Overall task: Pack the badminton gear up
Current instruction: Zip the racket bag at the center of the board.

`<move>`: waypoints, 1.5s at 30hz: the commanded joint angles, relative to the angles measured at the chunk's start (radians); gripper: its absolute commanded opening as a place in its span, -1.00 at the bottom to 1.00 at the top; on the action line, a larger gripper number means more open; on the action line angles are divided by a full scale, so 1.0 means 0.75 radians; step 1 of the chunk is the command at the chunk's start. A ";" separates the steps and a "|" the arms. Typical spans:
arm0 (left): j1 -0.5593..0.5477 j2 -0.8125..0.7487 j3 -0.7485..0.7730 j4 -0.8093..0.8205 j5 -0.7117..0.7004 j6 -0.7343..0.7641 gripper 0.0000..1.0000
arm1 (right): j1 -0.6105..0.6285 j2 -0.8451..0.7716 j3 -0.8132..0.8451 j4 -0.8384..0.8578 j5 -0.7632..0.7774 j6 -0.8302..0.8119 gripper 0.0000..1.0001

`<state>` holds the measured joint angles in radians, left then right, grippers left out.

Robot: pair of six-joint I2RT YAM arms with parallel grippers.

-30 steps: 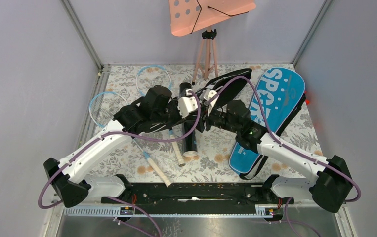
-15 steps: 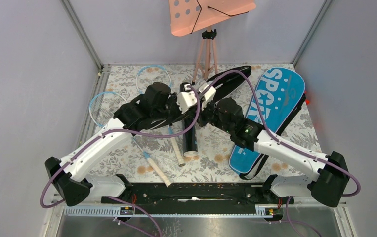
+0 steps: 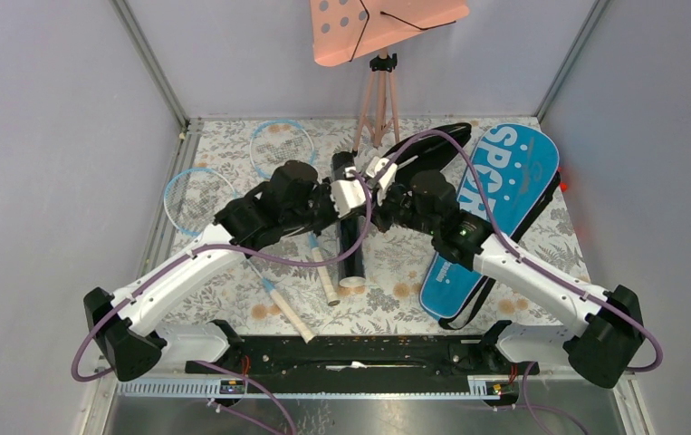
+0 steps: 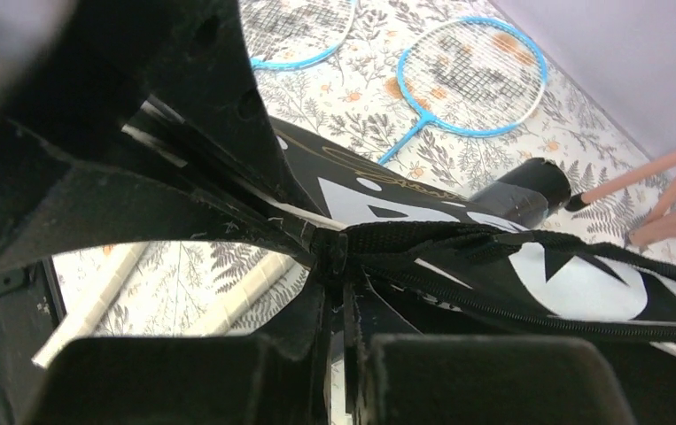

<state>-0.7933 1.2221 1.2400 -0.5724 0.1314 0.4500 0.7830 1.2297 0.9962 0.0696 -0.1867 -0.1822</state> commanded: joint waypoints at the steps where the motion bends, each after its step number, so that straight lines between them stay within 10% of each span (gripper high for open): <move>1: -0.002 -0.155 0.011 -0.163 0.039 0.074 -1.00 | -0.252 -0.007 -0.077 -0.227 0.175 -0.397 -1.00; 22: 0.002 -0.201 -0.026 -0.243 0.128 0.187 -1.00 | -0.549 0.094 0.081 -0.584 -0.160 -0.799 -1.00; 34: 0.004 -0.263 -0.050 -0.257 0.143 0.229 -1.00 | -0.666 0.262 0.110 -0.220 0.308 -0.495 -1.00; 45: 0.017 -0.530 -0.136 -0.407 0.349 0.533 -1.00 | -1.023 0.803 0.590 -0.230 0.602 -0.271 -1.00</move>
<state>-0.7876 0.9676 1.1622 -0.7475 0.2661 0.6891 0.1123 1.7287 1.2896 -0.1669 0.0673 -0.4541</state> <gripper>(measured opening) 0.100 0.029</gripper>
